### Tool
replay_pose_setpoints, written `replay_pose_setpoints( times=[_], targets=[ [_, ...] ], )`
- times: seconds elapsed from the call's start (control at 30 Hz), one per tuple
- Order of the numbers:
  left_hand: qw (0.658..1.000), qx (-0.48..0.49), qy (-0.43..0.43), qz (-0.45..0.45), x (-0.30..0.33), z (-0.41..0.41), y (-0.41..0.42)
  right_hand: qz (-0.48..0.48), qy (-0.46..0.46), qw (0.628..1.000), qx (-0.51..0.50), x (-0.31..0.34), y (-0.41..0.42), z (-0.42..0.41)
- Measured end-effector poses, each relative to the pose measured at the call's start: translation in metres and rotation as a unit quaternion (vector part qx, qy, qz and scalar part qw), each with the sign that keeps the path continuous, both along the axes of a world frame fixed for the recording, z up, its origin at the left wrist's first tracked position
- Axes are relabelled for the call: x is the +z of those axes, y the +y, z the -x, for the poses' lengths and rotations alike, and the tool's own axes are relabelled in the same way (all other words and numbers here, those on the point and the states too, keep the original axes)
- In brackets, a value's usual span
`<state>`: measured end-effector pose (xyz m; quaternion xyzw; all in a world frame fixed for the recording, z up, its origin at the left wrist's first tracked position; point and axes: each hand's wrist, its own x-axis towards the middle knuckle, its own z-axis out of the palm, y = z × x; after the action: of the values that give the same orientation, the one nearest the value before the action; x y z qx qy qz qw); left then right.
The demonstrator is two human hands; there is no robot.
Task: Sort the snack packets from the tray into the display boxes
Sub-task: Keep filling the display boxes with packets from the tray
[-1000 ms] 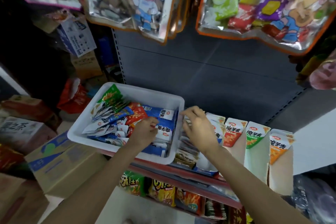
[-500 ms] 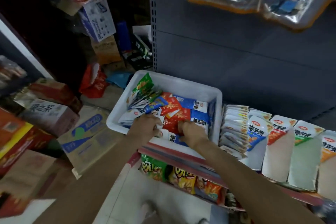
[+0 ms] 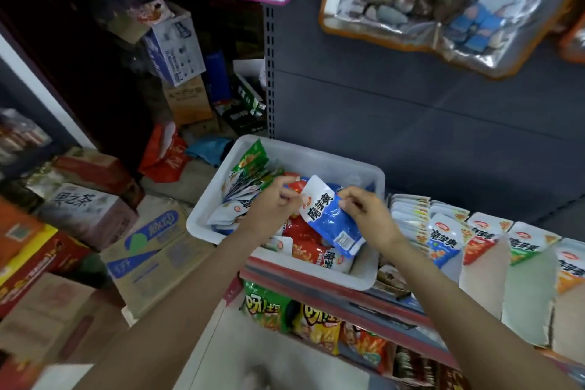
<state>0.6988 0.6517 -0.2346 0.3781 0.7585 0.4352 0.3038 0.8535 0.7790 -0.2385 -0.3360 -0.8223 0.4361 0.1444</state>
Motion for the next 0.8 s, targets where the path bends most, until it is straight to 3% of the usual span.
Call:
replay_pose_setpoints(
  times=[0.13,0.27,0.43,0.6,0.67,0.8],
  targets=[
    [0.999,-0.002,0.000,-0.052,0.038,-0.014,0.023,-0.012,0.069,0.997,-0.037,0.035,0.010,-0.019],
    [0.986,-0.017,-0.139,-0.089,0.073,-0.051,0.049,-0.155,0.030,0.987,-0.014,0.062,0.018,-0.045],
    [0.975,-0.033,-0.185,-0.115,0.092,-0.104,0.082,-0.167,-0.012,0.985,0.044,0.079,0.027,-0.095],
    [0.968,-0.096,-0.204,-0.112,0.086,-0.154,0.109,-0.200,0.044,0.972,-0.112,0.080,0.050,-0.141],
    [0.975,-0.096,-0.177,-0.097,0.077,-0.162,0.115,-0.195,0.043,0.964,-0.173,0.077,0.057,-0.153],
    [0.998,-0.050,0.027,0.032,0.039,-0.148,0.118,-0.157,0.038,0.954,-0.253,0.065,0.074,-0.176]
  ],
)
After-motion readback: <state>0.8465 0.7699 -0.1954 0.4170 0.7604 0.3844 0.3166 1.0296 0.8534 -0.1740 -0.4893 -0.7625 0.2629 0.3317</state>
